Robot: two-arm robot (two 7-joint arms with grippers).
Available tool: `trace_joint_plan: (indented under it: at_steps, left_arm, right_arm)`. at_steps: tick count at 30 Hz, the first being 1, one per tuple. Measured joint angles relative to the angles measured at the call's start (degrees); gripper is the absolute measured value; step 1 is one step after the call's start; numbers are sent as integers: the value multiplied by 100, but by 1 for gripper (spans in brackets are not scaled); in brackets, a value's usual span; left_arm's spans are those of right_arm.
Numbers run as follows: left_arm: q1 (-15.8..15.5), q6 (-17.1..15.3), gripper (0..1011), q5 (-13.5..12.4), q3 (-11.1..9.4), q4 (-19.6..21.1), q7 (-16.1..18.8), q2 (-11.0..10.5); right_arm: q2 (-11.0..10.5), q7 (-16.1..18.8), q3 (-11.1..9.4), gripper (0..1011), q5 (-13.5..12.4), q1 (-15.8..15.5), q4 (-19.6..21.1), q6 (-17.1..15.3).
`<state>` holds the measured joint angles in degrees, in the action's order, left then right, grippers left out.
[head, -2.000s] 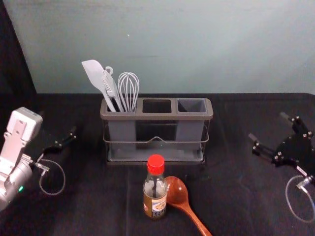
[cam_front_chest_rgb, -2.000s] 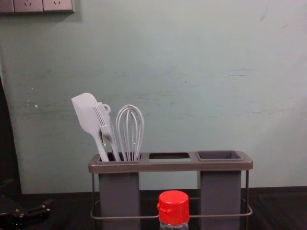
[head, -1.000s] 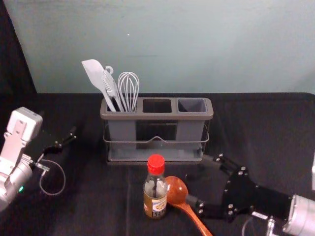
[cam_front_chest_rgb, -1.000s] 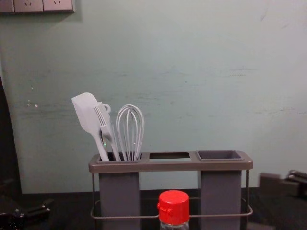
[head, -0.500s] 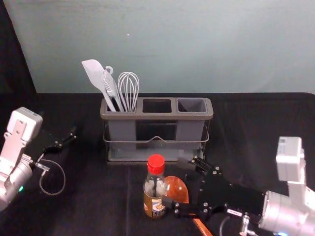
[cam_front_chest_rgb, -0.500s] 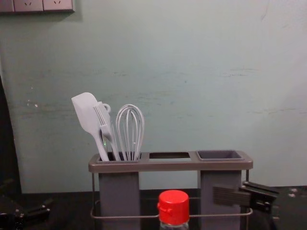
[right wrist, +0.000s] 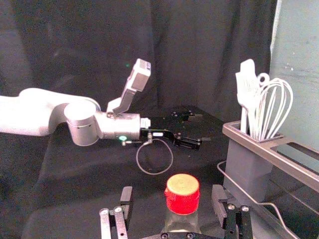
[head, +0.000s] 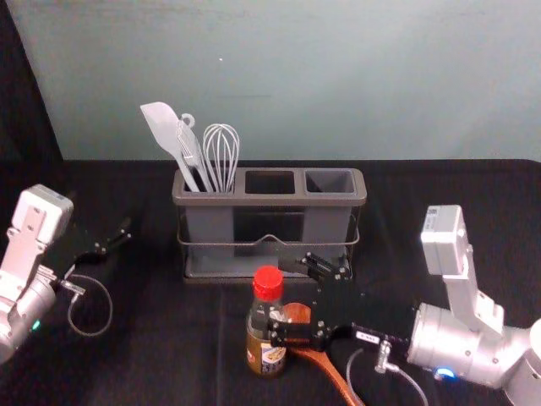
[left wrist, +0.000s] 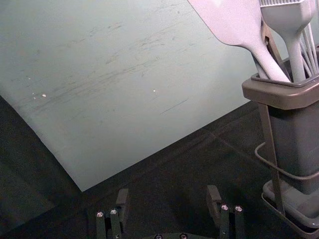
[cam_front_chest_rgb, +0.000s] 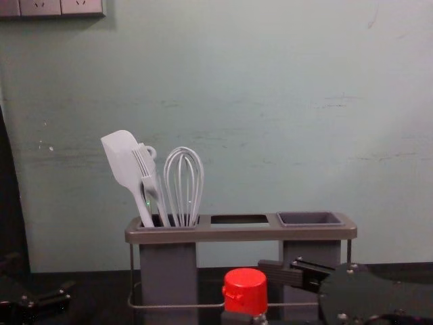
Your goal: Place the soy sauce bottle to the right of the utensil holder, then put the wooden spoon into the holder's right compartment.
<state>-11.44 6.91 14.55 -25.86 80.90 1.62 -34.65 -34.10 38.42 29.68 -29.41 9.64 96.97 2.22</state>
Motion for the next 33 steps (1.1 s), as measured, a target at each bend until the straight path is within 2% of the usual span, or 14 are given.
trace_joint_plan:
  at_steps: [16,30,33]
  left_arm:
    - [0,0,1011,-1,0,0,0,0]
    - [1,0,1011,0,0,0,0,0]
    - [0,0,1011,0,0,0,0,0]
  right_arm:
    - [360,-147,261,1002,103,516,-484,-178]
    - [377,-169,278,998,131,542,-517,-179]
    - [375,-169,275,929,128,538,-512,-179]
